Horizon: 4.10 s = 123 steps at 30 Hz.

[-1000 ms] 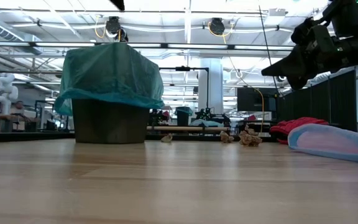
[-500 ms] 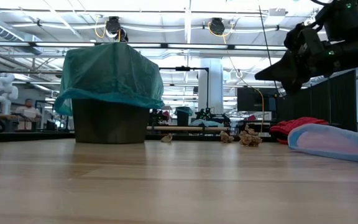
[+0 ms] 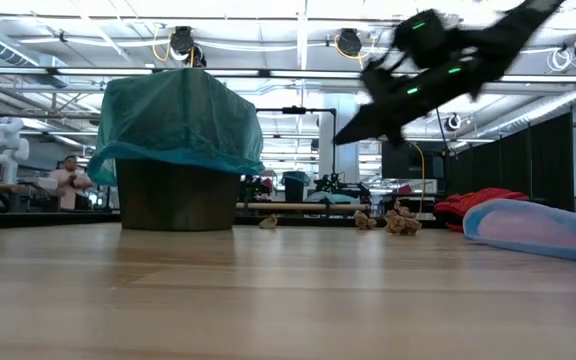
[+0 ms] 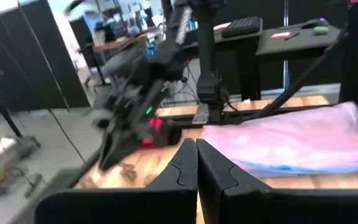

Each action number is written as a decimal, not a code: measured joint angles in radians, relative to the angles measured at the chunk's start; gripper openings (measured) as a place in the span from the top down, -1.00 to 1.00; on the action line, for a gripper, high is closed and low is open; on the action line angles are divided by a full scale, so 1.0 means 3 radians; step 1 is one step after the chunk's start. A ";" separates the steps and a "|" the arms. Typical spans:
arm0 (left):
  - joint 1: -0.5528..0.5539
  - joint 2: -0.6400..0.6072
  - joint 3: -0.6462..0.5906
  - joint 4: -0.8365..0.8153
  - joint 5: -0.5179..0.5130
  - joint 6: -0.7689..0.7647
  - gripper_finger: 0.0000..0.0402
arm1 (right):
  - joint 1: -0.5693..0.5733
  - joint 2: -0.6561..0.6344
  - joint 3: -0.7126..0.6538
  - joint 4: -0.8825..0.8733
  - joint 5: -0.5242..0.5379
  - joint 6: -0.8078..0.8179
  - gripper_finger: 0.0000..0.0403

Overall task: Place trash/remove bag and relplace
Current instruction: Put the brown paper into the black trash bin, then adjust the black trash bin

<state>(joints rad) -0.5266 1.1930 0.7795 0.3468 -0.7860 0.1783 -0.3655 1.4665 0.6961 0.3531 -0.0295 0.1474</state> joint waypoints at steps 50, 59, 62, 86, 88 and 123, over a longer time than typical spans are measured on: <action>0.0008 -0.0047 0.0001 -0.0371 -0.0140 0.0210 1.00 | -0.0951 0.2610 0.3101 -0.2177 -0.1319 -0.1060 0.39; 0.0008 -0.0047 0.0003 -0.0373 -0.0140 0.0207 1.00 | -0.0782 0.2605 0.3101 -0.2245 -0.1233 -0.2744 0.39; 0.0008 -0.0047 0.0003 -0.0376 -0.0140 0.0140 1.00 | -0.0737 0.2573 0.3099 -0.2225 -0.1051 -0.3122 0.39; 0.0009 -0.0046 0.0004 -0.0391 -0.0139 0.0121 1.00 | -0.0805 0.2550 0.3099 -0.2022 -0.1061 -0.4636 0.41; 0.0008 -0.0046 0.0004 -0.0391 -0.0139 0.0121 1.00 | -0.0805 0.2550 0.3099 -0.2030 -0.1112 -0.4777 0.43; 0.0472 -0.0583 0.0202 -0.0607 -0.1527 -0.0140 1.00 | -0.1017 0.0924 0.2867 -0.3870 -0.0874 -0.2432 1.00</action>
<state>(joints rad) -0.3851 1.0181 0.8402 0.1648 -1.2442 0.1364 -0.6708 1.7435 1.5563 -0.8080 -0.2917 -0.5823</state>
